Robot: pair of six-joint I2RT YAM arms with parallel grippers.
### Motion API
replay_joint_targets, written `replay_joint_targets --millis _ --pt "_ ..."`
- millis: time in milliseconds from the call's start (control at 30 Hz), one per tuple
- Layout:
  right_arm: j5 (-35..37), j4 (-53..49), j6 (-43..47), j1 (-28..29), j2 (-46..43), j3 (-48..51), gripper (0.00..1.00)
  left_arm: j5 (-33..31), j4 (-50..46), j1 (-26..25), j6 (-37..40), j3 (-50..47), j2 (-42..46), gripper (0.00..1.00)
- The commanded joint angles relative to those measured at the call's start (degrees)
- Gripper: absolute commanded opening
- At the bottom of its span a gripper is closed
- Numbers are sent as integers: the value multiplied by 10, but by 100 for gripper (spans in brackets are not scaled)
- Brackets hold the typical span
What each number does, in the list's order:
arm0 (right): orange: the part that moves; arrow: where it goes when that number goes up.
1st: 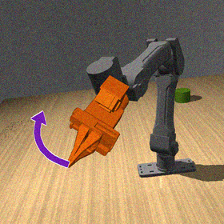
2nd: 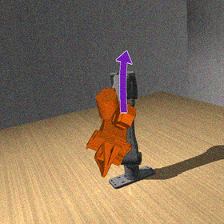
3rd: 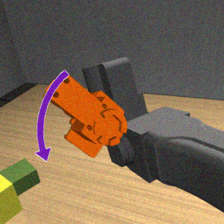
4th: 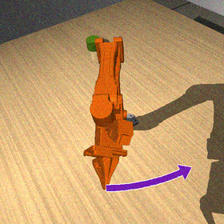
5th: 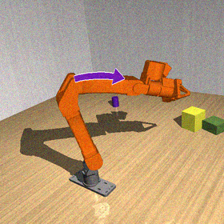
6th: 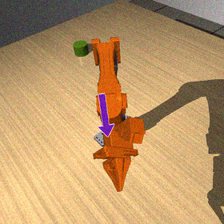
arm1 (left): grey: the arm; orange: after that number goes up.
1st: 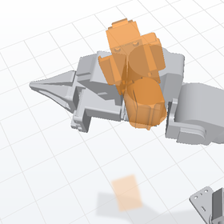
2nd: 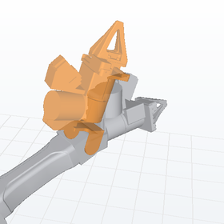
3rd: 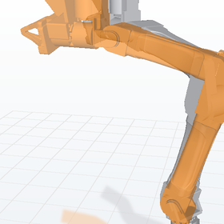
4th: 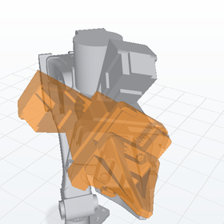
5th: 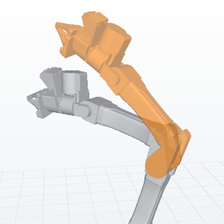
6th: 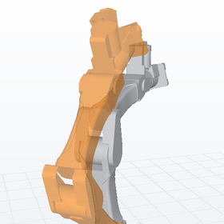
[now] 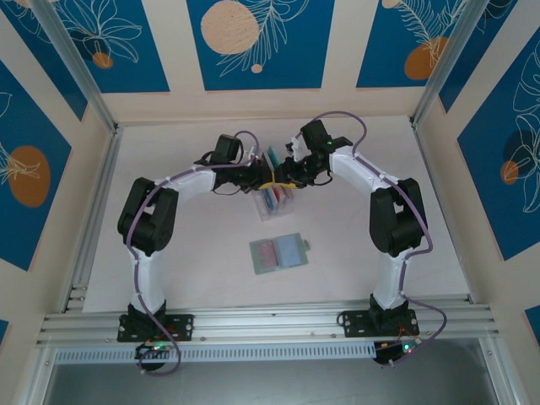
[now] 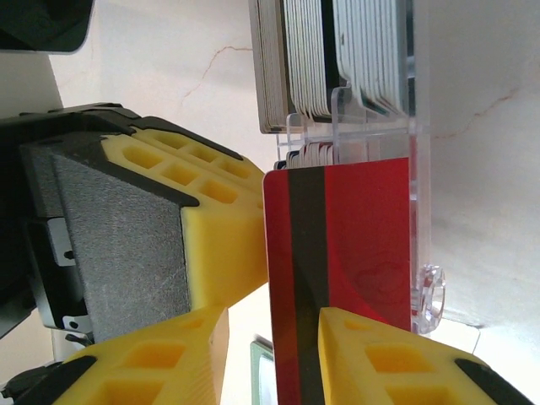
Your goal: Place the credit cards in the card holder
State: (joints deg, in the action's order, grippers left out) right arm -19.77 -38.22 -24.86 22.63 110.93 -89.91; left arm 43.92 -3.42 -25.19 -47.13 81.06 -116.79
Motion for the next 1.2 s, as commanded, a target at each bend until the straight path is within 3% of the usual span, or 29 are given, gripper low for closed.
replay_joint_targets --millis 0,1167 --pt "-35 -11 2 5 12 -21 33 8 26 -6 -8 22 -13 8" --pt "-10 -36 9 6 9 -40 8 4 20 -11 -6 36 -23 7"
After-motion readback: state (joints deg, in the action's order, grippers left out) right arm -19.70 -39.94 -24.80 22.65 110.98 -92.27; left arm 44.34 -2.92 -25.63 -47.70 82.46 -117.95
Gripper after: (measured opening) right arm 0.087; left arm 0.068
